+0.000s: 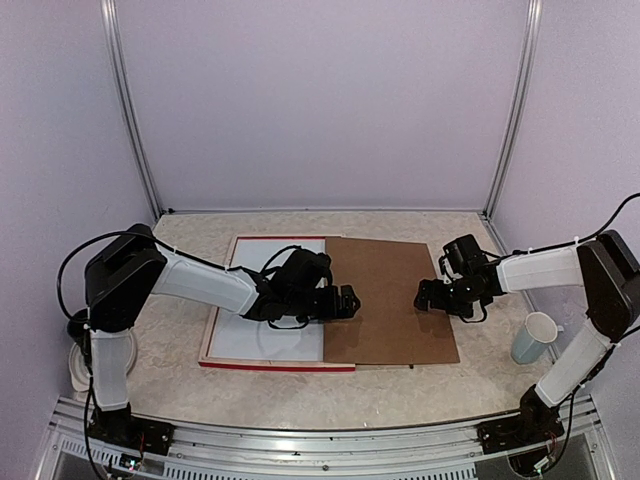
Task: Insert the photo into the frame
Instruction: Pick up the backboard from the center of the board.
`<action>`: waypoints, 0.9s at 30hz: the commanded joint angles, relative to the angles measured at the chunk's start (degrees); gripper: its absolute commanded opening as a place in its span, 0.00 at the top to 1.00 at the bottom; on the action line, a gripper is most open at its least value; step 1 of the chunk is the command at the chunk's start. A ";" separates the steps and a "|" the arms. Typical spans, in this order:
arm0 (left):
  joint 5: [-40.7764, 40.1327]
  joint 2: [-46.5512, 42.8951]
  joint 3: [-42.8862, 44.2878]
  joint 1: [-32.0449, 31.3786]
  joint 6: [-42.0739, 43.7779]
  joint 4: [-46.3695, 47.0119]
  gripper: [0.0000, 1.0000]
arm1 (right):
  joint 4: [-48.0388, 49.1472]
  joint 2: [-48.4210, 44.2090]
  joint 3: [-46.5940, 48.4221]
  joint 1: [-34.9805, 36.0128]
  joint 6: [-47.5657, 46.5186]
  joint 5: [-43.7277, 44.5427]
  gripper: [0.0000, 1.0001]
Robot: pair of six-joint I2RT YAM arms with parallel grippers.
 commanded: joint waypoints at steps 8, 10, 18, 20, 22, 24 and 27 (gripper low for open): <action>6.25 0.04 0.56 0.56 0.57 5.41 0.01 | -2.17 2.57 -1.77 -0.53 0.02 -2.23 0.03; 6.44 -0.39 0.32 0.60 0.64 5.79 0.01 | -2.16 2.96 -1.65 -0.53 -0.09 -2.21 0.03; 8.12 -4.58 -0.30 0.36 0.44 7.80 0.01 | -2.30 2.30 -1.60 -0.53 -0.62 -3.77 0.03; 8.45 -5.74 0.09 0.05 0.57 7.97 0.02 | -2.26 1.43 -1.60 -0.53 -0.80 -4.48 0.03; 8.36 -6.94 0.54 -0.40 0.85 8.02 0.02 | -2.37 0.49 -1.60 -0.53 -1.04 -5.30 0.04; 8.12 -8.20 1.09 -0.93 1.20 8.02 0.01 | -2.21 -0.49 -1.79 -0.53 -1.13 -6.30 0.04; 7.46 -10.42 2.19 -1.81 1.77 7.74 0.01 | -1.60 -2.04 -2.28 -0.53 -1.26 -8.51 0.04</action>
